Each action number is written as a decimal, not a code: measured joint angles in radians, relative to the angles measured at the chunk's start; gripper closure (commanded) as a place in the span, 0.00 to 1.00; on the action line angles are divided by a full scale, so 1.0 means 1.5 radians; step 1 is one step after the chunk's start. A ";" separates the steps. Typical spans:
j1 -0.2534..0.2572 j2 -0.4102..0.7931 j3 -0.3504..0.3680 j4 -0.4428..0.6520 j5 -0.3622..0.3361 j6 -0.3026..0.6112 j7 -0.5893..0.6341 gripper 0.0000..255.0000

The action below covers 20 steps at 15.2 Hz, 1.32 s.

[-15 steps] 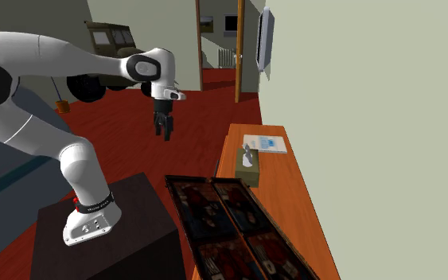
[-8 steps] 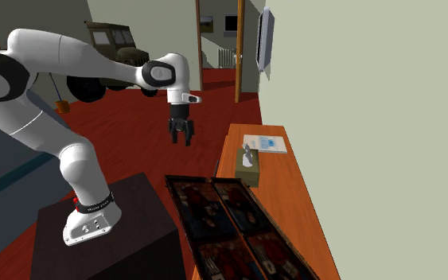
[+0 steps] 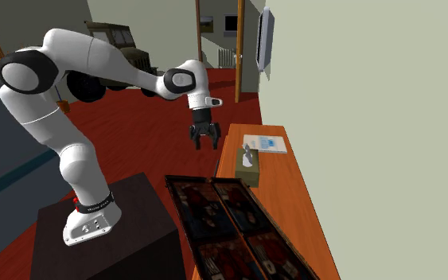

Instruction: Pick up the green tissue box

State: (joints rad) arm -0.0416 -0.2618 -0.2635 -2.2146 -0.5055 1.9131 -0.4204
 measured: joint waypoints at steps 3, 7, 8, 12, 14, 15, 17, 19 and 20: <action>-0.005 0.059 -0.015 0.045 -0.022 0.044 -0.041 0.00; -0.011 0.130 -0.029 0.108 -0.044 0.095 -0.091 0.00; -0.013 0.150 -0.032 0.129 -0.047 0.106 -0.106 0.00; -0.019 0.235 -0.038 0.214 -0.054 0.149 -0.154 0.00; -0.023 0.252 -0.040 0.229 -0.056 0.162 -0.164 0.00; -0.023 0.257 -0.040 0.227 -0.058 0.169 -0.162 0.00; -0.025 0.265 -0.041 0.222 -0.061 0.183 -0.158 0.00; -0.027 0.273 -0.043 0.212 -0.065 0.199 -0.150 0.00; -0.027 0.278 -0.043 0.208 -0.067 0.207 -0.144 0.00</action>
State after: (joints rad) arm -0.0821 0.1550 -0.3279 -1.9027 -0.6057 2.2240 -0.6368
